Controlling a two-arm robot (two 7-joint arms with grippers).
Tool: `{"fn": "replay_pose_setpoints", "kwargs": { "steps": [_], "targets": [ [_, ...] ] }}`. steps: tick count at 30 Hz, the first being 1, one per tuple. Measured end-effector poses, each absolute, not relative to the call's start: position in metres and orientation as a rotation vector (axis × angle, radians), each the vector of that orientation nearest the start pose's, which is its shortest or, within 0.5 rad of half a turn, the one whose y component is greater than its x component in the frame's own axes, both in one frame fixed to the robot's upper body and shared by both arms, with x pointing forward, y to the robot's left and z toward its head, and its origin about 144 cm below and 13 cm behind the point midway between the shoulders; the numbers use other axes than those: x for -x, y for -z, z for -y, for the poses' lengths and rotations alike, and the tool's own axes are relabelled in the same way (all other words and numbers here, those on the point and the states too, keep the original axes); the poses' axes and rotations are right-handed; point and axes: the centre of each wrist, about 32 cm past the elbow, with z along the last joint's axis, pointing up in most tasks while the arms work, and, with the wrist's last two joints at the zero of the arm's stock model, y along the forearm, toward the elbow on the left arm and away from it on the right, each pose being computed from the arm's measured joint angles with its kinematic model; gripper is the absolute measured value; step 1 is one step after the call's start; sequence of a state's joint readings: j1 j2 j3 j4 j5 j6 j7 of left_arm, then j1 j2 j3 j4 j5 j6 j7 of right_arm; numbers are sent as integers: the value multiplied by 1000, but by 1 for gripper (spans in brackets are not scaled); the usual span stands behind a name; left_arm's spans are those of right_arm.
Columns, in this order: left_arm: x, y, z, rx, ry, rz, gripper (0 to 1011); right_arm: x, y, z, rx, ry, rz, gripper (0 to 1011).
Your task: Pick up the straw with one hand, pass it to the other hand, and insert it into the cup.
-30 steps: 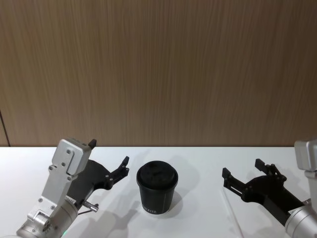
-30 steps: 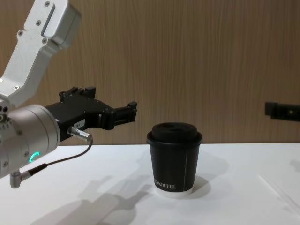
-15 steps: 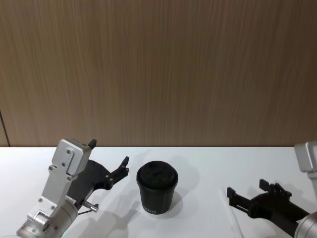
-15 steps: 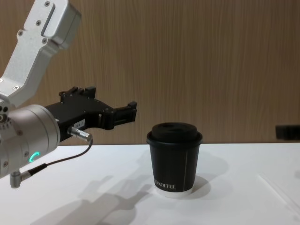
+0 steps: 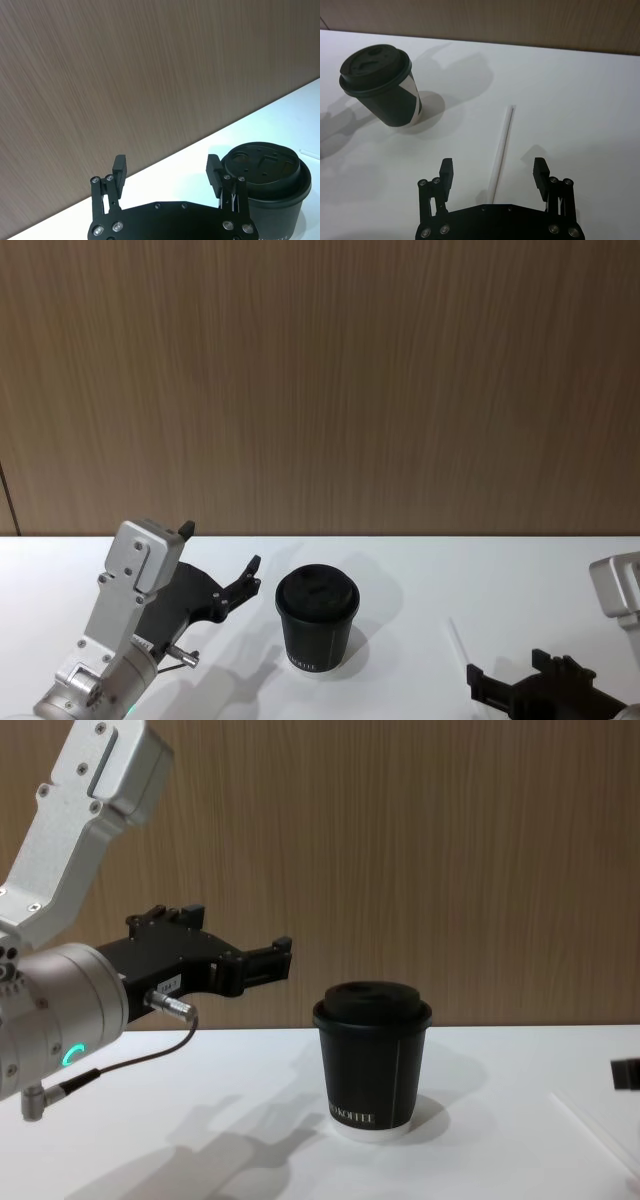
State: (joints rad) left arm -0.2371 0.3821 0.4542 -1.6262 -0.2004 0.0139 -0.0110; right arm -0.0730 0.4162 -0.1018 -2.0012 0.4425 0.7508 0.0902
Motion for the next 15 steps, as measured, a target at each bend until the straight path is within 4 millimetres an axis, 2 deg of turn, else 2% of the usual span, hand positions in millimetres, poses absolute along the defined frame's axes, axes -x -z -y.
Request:
{"fn": "replay_pose_setpoints", "kwargs": {
  "steps": [15],
  "targets": [
    [-492,-1204,-198,-61,-1124,268,1000,-417,-1239,265,445,1170,-349,1001]
  ]
}}
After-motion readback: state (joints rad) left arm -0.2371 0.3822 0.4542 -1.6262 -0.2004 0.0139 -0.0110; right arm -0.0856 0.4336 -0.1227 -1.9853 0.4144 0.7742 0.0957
